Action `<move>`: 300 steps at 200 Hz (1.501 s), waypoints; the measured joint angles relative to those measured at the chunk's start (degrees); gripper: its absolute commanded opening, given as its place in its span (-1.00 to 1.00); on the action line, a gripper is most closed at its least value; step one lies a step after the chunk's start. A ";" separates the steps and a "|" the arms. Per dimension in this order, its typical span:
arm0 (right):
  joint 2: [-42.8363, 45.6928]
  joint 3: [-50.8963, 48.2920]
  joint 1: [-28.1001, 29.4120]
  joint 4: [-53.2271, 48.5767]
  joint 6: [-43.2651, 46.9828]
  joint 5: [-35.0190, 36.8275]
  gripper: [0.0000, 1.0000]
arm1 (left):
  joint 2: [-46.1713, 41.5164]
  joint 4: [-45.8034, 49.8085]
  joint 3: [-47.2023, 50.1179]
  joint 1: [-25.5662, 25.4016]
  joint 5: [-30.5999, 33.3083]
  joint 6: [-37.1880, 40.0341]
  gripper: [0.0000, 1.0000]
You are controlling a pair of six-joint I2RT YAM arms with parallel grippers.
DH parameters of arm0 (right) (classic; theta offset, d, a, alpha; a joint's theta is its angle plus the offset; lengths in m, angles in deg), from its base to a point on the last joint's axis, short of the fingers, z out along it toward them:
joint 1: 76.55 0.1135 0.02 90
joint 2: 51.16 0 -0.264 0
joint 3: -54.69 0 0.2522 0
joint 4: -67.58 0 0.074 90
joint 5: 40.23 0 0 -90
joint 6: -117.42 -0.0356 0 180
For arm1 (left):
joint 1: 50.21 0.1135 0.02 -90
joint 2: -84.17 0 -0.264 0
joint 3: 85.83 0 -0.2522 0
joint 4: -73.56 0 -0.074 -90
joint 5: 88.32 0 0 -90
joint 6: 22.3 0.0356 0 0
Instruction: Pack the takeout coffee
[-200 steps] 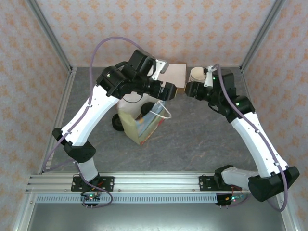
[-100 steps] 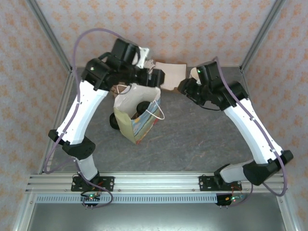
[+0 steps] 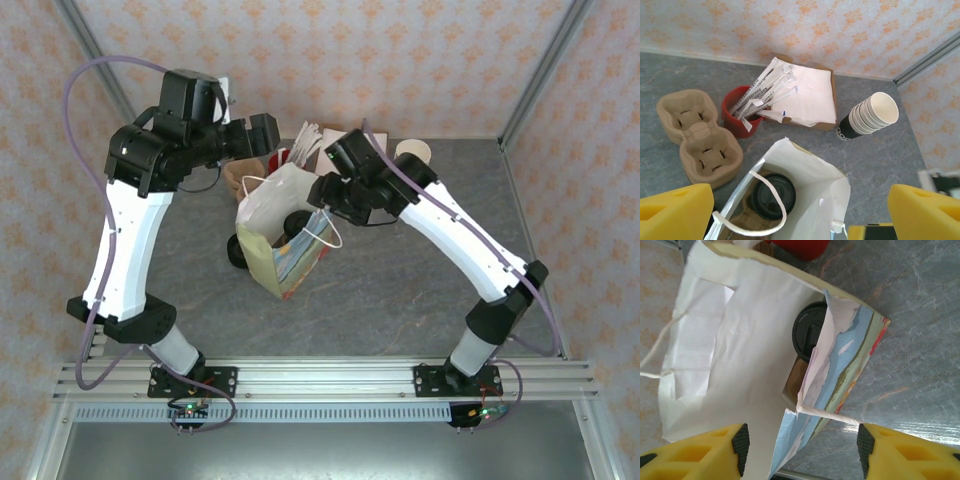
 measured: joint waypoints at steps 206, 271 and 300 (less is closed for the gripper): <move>-0.24 -1.31 -0.13 -5.90 14.80 3.30 -1.00 | -4.52 1.20 10.23 0.02 0.02 1.60 0.81; 16.65 -20.61 -0.13 4.76 27.71 -0.70 -1.00 | -4.52 1.22 13.64 0.20 0.02 2.16 0.81; 22.29 -25.46 -0.13 8.11 32.30 -1.62 -1.00 | -4.52 1.20 15.02 0.63 0.02 2.14 0.81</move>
